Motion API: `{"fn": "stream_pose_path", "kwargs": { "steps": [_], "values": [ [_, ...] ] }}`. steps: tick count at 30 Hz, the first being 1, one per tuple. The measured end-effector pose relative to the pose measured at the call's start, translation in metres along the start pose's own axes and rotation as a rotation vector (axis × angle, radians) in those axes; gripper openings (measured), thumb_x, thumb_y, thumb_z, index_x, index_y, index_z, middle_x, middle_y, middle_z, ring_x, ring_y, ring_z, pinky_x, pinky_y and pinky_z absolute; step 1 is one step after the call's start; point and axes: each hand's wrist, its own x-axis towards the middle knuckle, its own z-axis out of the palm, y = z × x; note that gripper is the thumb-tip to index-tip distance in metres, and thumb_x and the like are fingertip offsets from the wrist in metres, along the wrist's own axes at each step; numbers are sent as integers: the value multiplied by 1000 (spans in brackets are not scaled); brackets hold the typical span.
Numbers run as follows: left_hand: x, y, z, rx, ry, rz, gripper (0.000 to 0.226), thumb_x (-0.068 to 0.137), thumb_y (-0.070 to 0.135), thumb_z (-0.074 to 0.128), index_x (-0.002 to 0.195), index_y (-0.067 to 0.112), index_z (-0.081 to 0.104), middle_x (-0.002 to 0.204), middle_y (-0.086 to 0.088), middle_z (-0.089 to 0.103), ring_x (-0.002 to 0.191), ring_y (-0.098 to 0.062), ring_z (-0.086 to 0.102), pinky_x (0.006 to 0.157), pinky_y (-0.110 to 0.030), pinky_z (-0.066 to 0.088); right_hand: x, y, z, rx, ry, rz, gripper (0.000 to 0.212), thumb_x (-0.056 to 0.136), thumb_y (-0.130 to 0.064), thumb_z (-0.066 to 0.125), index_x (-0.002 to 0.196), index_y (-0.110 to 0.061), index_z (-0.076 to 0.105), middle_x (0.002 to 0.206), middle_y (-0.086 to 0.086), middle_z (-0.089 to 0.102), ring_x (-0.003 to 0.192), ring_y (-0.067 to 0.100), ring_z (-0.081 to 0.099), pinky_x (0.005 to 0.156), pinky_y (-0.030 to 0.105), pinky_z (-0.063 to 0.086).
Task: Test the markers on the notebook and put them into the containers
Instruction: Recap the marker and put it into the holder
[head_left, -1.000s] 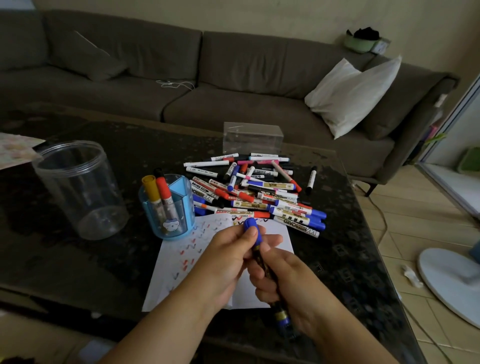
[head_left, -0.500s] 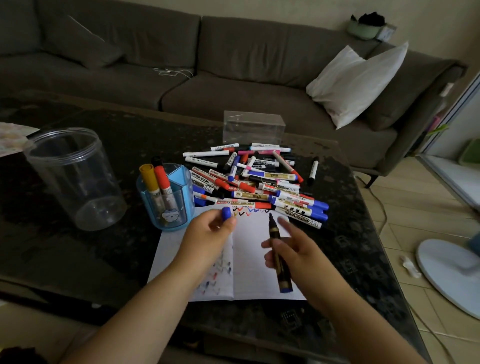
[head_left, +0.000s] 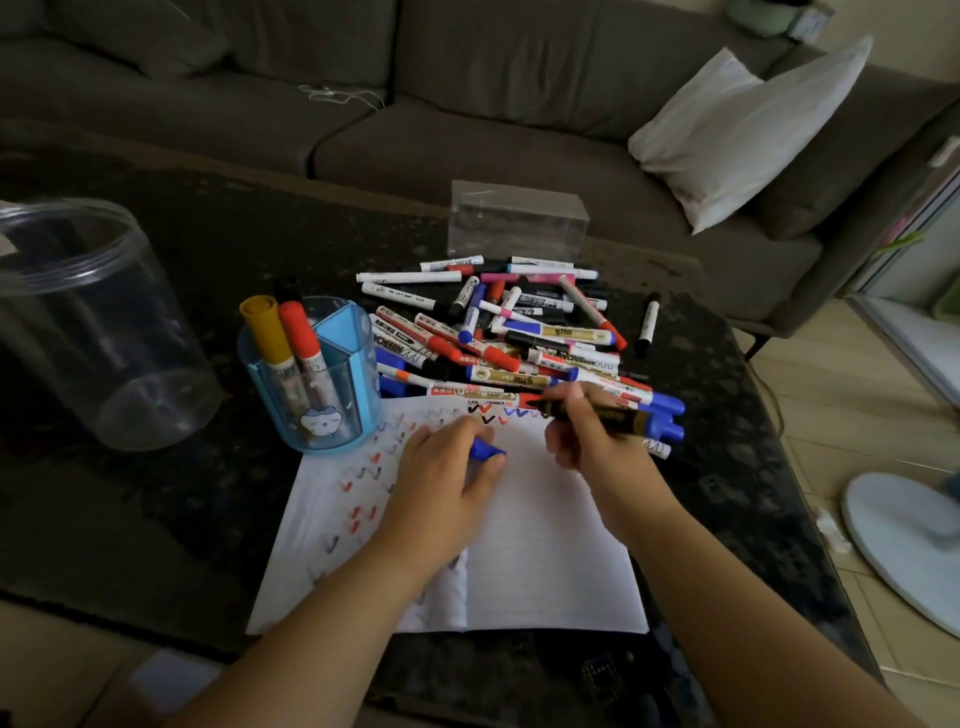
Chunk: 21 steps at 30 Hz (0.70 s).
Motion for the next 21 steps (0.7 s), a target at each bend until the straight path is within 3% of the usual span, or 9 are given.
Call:
{"fn": "stream_pose_path", "kwargs": {
  "steps": [2, 5, 9, 12, 21],
  "values": [
    [4, -6, 4, 55, 20, 49, 27, 89, 33, 57, 100, 9, 65, 113, -2, 64, 115, -17, 50, 101, -28, 30, 11, 6, 5, -103, 10, -78, 29, 97, -39, 44, 93, -24, 68, 62, -6, 54, 60, 2, 50, 65, 18, 42],
    [7, -17, 9, 60, 24, 53, 24, 85, 33, 62, 85, 10, 68, 114, -4, 67, 122, -21, 50, 106, -38, 32, 25, 17, 12, -169, 65, -107, 18, 94, -32, 54, 87, -23, 68, 65, -10, 59, 57, -7, 53, 61, 7, 43],
    [8, -19, 12, 61, 48, 63, 18, 80, 28, 70, 86, 12, 67, 114, -2, 67, 122, -20, 49, 106, -43, 33, 33, 29, 15, -192, 160, -178, 11, 89, -14, 62, 81, -7, 59, 64, -7, 57, 56, -3, 52, 58, 10, 43],
    [8, -19, 12, 53, 70, 81, 15, 76, 24, 74, 81, 13, 65, 111, -2, 68, 120, -22, 52, 104, -45, 36, 35, 33, 14, -179, 205, -189, 20, 88, -15, 63, 77, -3, 52, 60, -1, 52, 54, 2, 47, 56, 15, 41],
    [6, -19, 12, 43, 85, 89, 14, 77, 25, 73, 80, 15, 64, 112, -1, 67, 121, -20, 50, 106, -44, 34, 38, 33, 15, -210, 196, -181, 21, 88, -17, 64, 80, 0, 54, 61, 1, 54, 50, -1, 47, 52, 10, 41]
  ]
}}
